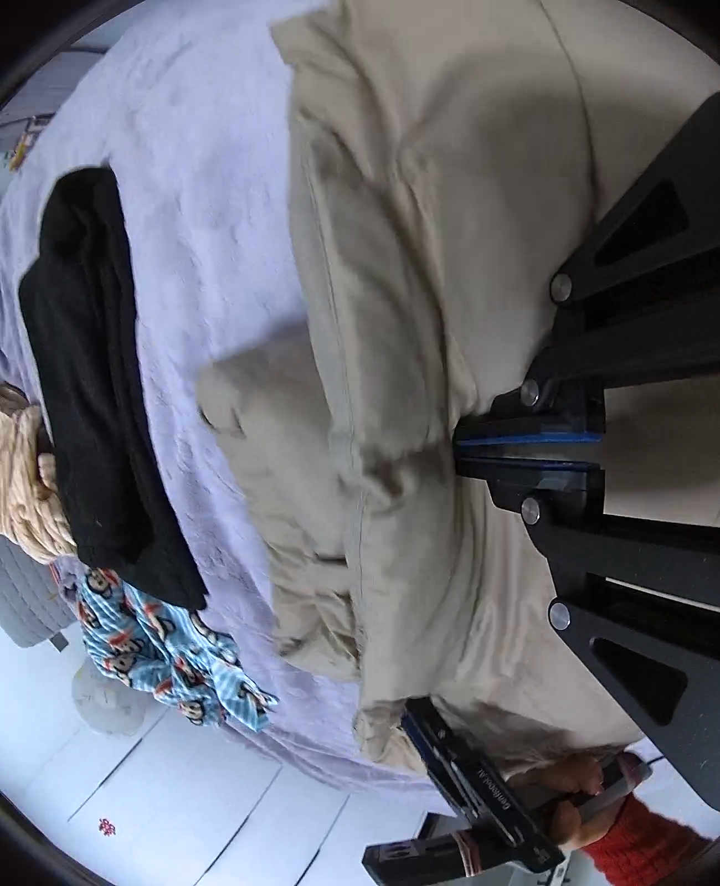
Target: Fold large clothes
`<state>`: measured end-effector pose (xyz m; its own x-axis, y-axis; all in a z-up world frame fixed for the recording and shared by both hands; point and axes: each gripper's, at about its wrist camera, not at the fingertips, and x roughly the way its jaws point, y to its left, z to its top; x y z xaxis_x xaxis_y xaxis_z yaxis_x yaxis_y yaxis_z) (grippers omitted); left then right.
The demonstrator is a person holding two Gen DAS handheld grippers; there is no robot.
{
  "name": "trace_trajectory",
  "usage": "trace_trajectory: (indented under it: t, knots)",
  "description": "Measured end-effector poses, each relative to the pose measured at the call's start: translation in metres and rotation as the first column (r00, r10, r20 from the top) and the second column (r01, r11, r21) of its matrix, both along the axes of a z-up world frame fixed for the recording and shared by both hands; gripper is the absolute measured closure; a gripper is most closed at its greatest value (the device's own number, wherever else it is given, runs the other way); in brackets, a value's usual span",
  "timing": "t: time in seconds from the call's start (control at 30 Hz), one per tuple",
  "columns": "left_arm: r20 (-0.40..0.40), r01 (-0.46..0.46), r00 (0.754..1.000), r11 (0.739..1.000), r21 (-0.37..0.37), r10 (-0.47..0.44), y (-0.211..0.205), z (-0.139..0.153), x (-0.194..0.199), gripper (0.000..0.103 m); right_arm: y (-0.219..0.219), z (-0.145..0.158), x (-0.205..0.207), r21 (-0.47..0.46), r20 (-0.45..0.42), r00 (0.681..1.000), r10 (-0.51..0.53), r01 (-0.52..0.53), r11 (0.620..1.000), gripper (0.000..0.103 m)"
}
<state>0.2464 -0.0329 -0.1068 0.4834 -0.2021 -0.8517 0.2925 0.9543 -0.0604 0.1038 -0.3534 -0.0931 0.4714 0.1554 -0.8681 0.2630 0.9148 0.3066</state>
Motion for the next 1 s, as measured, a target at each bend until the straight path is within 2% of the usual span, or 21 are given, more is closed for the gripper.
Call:
trace_trajectory:
  t: [0.1, 0.17, 0.2, 0.27, 0.37, 0.47, 0.6, 0.73, 0.83, 0.93, 1.0]
  knots:
    - [-0.041, -0.136, 0.99, 0.991, -0.001, 0.136, 0.044, -0.017, 0.025, 0.046, -0.058, 0.004, -0.022, -0.041, -0.017, 0.989, -0.149, 0.148, 0.988, 0.101]
    - [-0.091, -0.191, 0.978, 0.981, -0.019, 0.188, 0.062, -0.037, 0.035, 0.045, -0.096, -0.008, -0.038, 0.031, -0.032, 0.968, -0.251, 0.252, 0.967, 0.103]
    - [-0.134, -0.222, 0.968, 0.974, -0.044, 0.214, 0.068, -0.049, 0.04, 0.039, -0.106, -0.014, -0.042, 0.055, -0.037, 0.96, -0.278, 0.28, 0.958, 0.103]
    - [-0.165, -0.268, 0.953, 0.96, -0.081, 0.253, 0.072, -0.063, 0.046, 0.037, -0.114, -0.028, -0.045, 0.084, -0.033, 0.952, -0.305, 0.307, 0.948, 0.103]
    - [-0.118, -0.245, 0.963, 0.969, -0.02, 0.241, 0.057, -0.067, 0.045, 0.036, -0.114, -0.042, -0.038, 0.069, -0.025, 0.954, -0.299, 0.3, 0.951, 0.103]
    - [-0.121, -0.253, 0.961, 0.967, -0.01, 0.25, 0.056, -0.068, 0.048, 0.034, -0.115, -0.048, -0.029, 0.063, -0.029, 0.953, -0.303, 0.304, 0.951, 0.103]
    - [-0.134, -0.262, 0.956, 0.965, 0.02, 0.263, 0.059, -0.05, 0.045, 0.034, -0.117, -0.046, -0.023, 0.074, -0.053, 0.94, -0.338, 0.341, 0.937, 0.103]
    - [-0.099, -0.242, 0.965, 0.97, 0.037, 0.245, 0.07, -0.013, 0.027, 0.034, -0.105, -0.02, -0.026, 0.077, -0.078, 0.921, -0.382, 0.388, 0.919, 0.098]
    - [-0.097, -0.206, 0.972, 0.976, 0.064, 0.212, 0.074, 0.007, 0.005, 0.034, -0.092, 0.004, -0.04, 0.103, -0.046, 0.923, -0.381, 0.384, 0.918, 0.094]
    - [-0.141, -0.188, 0.97, 0.979, 0.075, 0.197, 0.079, 0.013, -0.022, 0.034, -0.075, 0.022, -0.066, 0.135, -0.022, 0.921, -0.389, 0.388, 0.912, 0.08]
    - [-0.173, -0.175, 0.967, 0.982, 0.074, 0.186, 0.081, 0.013, -0.043, 0.034, -0.063, 0.029, -0.083, 0.151, -0.016, 0.918, -0.397, 0.394, 0.906, 0.066]
